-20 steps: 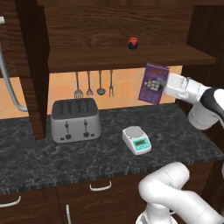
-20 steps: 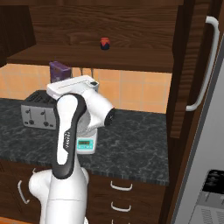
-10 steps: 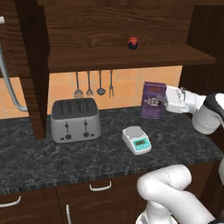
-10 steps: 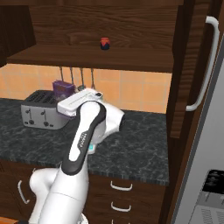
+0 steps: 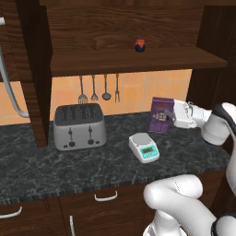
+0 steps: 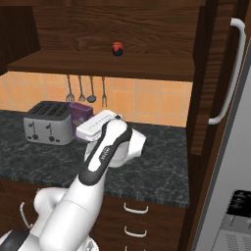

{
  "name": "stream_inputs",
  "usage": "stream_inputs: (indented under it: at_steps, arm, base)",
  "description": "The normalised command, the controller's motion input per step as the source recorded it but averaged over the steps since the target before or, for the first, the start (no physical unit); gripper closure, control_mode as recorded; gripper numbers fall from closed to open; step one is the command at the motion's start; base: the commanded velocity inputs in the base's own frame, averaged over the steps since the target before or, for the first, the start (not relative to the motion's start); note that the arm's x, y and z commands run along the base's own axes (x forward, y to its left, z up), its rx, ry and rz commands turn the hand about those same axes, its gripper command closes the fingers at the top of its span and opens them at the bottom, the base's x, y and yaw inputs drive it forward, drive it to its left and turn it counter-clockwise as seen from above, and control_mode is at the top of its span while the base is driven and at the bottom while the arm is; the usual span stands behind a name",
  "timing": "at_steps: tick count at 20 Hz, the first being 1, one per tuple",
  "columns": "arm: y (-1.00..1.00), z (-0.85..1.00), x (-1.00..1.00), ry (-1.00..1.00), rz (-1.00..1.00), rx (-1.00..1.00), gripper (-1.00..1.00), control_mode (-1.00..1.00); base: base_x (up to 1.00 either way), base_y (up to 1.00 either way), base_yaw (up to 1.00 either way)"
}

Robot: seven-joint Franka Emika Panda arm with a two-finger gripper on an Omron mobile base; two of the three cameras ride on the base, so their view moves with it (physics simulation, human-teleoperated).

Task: Pick the cereal and place it on the digital scale for weighing, and close the cabinet.

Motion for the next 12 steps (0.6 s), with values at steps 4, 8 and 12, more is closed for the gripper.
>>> stream_inputs:
  at_steps: [4,8,12]
  arm:
    - [0.00,-0.54,0.23,0.00,0.00,-0.03,1.00,-1.00]
    - [0.00,-0.49,0.11,0.00,0.00,-0.04,1.00,-1.00]
    - [0.01,-0.25,0.11,0.00,0.01,0.00,1.00,-1.00]
  base:
    - [0.00,0.00,0.00]
    - [0.00,0.00,0.00]
    - [0.00,0.00,0.00]
